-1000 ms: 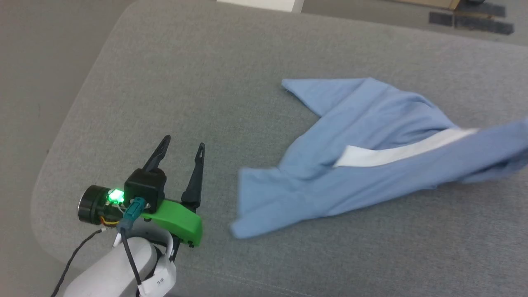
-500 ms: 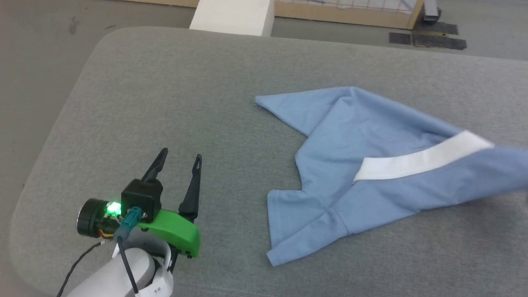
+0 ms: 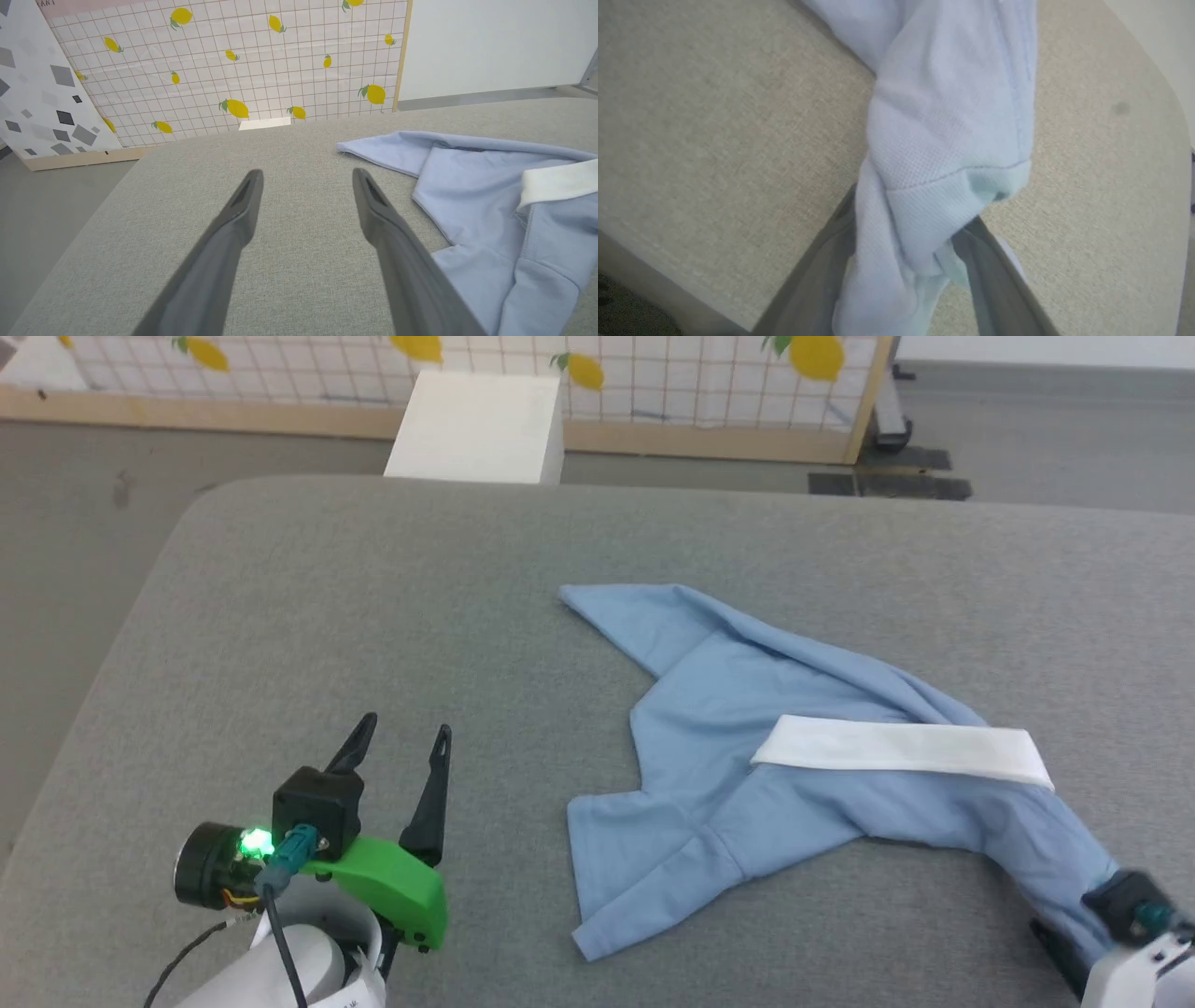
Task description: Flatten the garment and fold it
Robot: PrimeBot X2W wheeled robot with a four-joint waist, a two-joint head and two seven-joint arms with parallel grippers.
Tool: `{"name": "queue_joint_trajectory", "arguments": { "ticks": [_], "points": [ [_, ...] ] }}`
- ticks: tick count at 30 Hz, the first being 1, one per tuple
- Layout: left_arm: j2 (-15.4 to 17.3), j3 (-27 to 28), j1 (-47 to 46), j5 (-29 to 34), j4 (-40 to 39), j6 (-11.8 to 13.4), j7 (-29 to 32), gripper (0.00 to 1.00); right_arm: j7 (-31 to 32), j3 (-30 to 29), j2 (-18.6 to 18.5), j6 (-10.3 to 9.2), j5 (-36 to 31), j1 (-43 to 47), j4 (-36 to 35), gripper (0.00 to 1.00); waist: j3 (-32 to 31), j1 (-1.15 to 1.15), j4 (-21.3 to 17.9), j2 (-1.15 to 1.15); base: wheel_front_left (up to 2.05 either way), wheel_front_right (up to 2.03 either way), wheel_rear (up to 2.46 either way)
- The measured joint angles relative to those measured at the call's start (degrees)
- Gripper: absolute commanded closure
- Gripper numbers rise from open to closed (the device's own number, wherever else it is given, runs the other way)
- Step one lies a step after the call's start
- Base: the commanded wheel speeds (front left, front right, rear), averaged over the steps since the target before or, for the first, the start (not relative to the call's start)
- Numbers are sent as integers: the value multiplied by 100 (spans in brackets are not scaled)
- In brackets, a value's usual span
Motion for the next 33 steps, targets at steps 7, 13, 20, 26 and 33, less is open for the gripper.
{"name": "queue_joint_trajectory", "arguments": {
  "ticks": [7, 13, 20, 26, 33],
  "points": [
    [-3, 22, 28, -76, -24, 2, 31, 0, -1, -1005, -103, -1, 1143, -277, -1158, 0, -187, 0, -243, 0, 0, 0, 0],
    [-62, -18, 27, -170, -62, -9, 231, 0, -77, -2037, 488, -1, 1316, -281, -1819, 0, -84, 0, -264, 0, 0, 0, 0],
    [-141, -504, -168, -458, -76, -410, 1369, 0, -77, -3055, 1605, -1, 903, -114, -2261, 0, 166, 0, -308, 0, 0, 0, 0],
    [-268, -806, -899, -794, 122, -914, 2613, 0, 63, -3561, 2348, -1, 442, -61, -2704, 0, 412, 0, -434, 0, 0, 0, 0],
    [-311, -1000, -1508, -1284, 622, -1425, 3932, 0, 134, -3637, 2651, -1, 142, -65, -3021, 0, 697, 0, -732, 0, 0, 0, 0]
  ]
}}
